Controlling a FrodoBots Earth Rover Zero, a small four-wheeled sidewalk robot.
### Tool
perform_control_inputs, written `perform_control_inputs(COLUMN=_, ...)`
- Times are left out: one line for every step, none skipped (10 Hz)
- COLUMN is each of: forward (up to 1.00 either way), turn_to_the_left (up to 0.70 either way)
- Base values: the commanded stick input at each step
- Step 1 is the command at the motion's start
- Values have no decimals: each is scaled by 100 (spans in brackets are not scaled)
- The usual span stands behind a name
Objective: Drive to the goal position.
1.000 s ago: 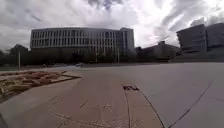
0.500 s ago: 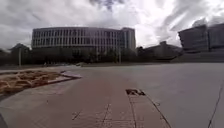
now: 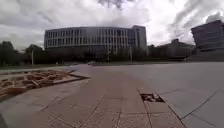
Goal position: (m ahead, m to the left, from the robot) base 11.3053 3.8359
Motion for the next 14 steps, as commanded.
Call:
perform_control_inputs(forward=70, turn_to_the_left=1)
perform_control_inputs(forward=70, turn_to_the_left=1)
perform_control_inputs(forward=70, turn_to_the_left=1)
perform_control_inputs(forward=70, turn_to_the_left=1)
perform_control_inputs(forward=70, turn_to_the_left=1)
perform_control_inputs(forward=70, turn_to_the_left=1)
perform_control_inputs(forward=70, turn_to_the_left=11)
perform_control_inputs(forward=70, turn_to_the_left=31)
perform_control_inputs(forward=70, turn_to_the_left=35)
perform_control_inputs(forward=70, turn_to_the_left=36)
perform_control_inputs(forward=70, turn_to_the_left=36)
perform_control_inputs(forward=70, turn_to_the_left=10)
perform_control_inputs(forward=70, turn_to_the_left=1)
perform_control_inputs(forward=70, turn_to_the_left=1)
